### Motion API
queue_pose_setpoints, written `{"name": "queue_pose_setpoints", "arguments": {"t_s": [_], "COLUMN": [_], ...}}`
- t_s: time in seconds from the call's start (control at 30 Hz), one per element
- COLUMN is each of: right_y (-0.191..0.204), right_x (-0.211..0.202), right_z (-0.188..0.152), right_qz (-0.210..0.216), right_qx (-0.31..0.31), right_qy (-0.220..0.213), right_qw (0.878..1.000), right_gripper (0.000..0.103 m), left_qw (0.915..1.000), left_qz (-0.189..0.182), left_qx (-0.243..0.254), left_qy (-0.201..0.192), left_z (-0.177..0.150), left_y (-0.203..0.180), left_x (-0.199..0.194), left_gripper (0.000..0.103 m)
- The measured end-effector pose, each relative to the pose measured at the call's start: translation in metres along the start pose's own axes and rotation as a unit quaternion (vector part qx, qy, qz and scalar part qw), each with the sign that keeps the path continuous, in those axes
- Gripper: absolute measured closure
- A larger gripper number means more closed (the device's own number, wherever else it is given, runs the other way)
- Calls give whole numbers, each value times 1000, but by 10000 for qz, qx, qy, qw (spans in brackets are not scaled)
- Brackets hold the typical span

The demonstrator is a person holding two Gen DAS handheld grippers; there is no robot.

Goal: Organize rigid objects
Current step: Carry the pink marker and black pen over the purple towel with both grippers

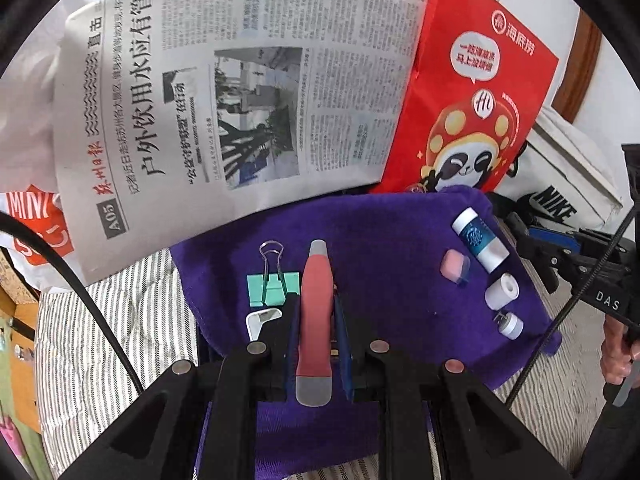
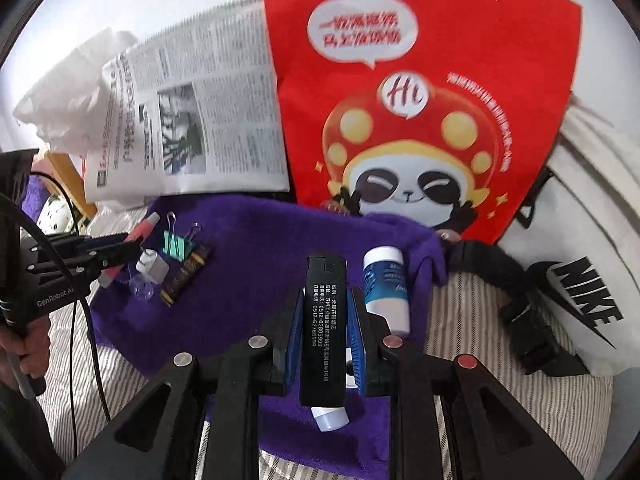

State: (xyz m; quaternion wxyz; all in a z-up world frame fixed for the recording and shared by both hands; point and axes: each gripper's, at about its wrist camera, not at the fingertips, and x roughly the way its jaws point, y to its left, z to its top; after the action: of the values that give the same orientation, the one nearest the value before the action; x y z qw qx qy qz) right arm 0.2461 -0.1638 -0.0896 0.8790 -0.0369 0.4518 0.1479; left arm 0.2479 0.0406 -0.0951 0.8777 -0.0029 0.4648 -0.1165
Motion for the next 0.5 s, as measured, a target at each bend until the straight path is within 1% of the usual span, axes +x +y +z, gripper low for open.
{"name": "queue_pose_setpoints", "arguments": {"t_s": [0.13, 0.3, 0.5], "right_y": [5, 16, 35], "right_x": [11, 30, 52], "right_z": [-5, -11, -22], "right_qz": [177, 157, 232], "right_qx": [-119, -283, -580], "right_qy": [184, 431, 705], "right_qw": [9996, 9985, 9955], "right_gripper": [81, 81, 81], "left_qw": [10000, 9999, 9999], "left_qz": [4, 70, 60], "left_qx": [-31, -97, -59], "left_qy": [15, 123, 132], "left_z": [-2, -2, -2], "left_y": [3, 8, 8], "left_x": [3, 9, 9], "left_gripper": [86, 86, 86]}}
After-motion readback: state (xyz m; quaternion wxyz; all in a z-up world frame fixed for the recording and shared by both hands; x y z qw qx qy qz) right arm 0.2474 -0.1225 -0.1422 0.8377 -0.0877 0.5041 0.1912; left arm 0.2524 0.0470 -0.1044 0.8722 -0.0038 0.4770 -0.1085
